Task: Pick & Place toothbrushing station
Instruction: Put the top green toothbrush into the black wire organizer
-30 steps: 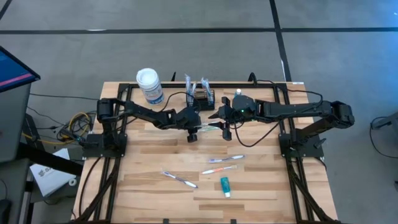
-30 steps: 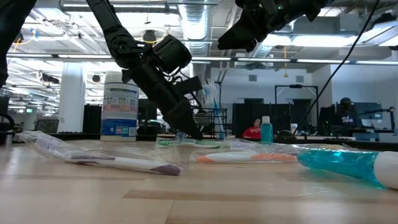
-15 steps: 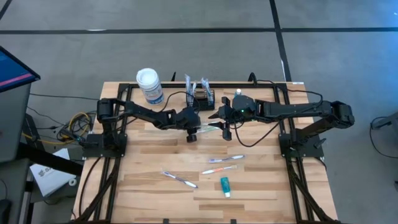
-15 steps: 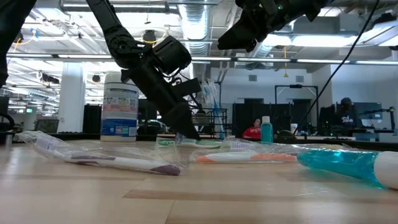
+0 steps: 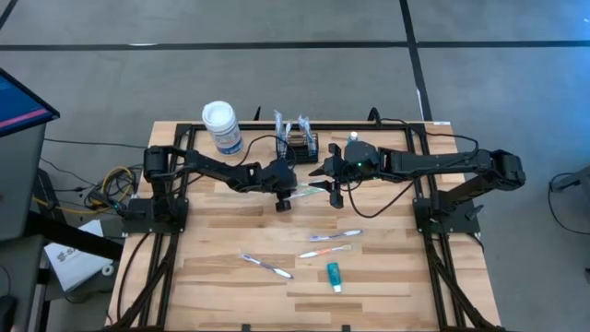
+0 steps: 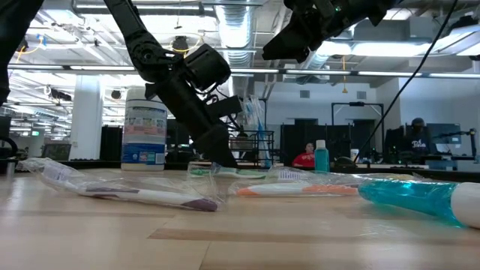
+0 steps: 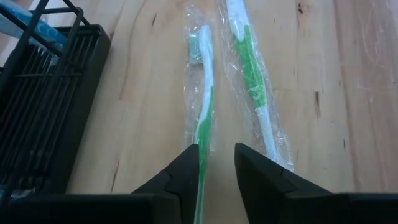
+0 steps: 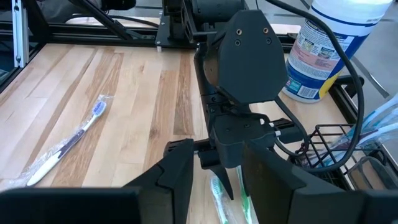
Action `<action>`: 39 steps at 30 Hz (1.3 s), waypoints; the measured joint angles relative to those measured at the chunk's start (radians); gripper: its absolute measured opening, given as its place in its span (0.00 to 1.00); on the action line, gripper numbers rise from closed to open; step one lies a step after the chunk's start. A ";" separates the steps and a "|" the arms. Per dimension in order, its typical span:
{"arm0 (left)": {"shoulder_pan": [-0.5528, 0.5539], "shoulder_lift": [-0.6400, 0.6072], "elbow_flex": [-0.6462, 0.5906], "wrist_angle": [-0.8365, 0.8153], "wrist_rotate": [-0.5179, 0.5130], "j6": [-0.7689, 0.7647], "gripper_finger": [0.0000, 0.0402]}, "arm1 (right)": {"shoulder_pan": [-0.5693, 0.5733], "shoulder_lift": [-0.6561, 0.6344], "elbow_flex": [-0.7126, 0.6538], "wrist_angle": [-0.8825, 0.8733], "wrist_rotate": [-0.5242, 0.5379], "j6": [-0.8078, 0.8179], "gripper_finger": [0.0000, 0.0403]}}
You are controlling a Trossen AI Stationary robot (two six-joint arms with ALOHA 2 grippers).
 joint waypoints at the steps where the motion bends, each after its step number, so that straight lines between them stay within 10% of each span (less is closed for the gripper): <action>1: 0.000 0.000 0.000 -0.001 0.000 0.000 0.21 | 0.000 0.000 0.000 0.000 0.000 0.000 0.31; 9: 0.000 0.000 -0.001 -0.015 0.000 0.000 0.01 | 0.000 0.000 0.000 0.000 0.000 0.000 0.31; 39: -0.032 -0.041 0.000 0.025 -0.075 0.032 0.06 | 0.000 0.000 0.000 -0.002 0.000 0.000 0.31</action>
